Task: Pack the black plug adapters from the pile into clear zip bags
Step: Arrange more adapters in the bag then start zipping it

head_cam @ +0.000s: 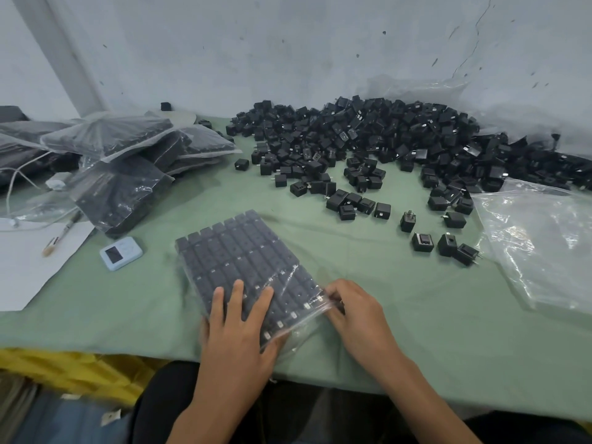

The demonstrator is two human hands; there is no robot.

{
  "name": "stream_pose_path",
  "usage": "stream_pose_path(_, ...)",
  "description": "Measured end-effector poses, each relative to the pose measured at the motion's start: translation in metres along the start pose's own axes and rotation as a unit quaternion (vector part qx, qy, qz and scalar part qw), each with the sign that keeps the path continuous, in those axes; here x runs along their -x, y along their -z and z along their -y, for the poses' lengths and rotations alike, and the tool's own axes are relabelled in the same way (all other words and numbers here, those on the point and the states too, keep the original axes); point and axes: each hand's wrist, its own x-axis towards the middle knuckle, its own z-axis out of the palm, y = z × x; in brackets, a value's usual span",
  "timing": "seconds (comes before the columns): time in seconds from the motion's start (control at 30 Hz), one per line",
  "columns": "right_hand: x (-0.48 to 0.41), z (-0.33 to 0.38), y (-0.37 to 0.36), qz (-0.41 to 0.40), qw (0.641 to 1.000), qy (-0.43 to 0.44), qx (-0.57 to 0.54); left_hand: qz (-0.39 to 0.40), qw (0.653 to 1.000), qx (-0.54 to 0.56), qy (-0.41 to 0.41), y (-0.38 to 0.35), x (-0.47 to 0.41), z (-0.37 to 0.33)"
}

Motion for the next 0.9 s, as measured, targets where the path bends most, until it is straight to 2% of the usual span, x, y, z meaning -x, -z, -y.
stream_pose_path(0.17,0.001,0.0,0.0,-0.008,1.0,-0.009,0.01,-0.01,1.0,0.0,-0.002,-0.003,-0.001,0.001)
stream_pose_path(0.37,0.004,0.005,0.001,0.019,0.999,-0.002,0.03,-0.02,1.0,-0.001,0.0,-0.007,-0.001,0.002)
stream_pose_path(0.77,0.001,0.008,-0.005,-0.005,0.998,-0.024,0.065,-0.04,0.999,0.011,0.007,-0.007,-0.005,-0.006)
stream_pose_path(0.9,0.002,0.012,-0.002,0.009,0.998,-0.017,0.064,-0.024,1.0,0.005,0.012,-0.01,-0.006,-0.003)
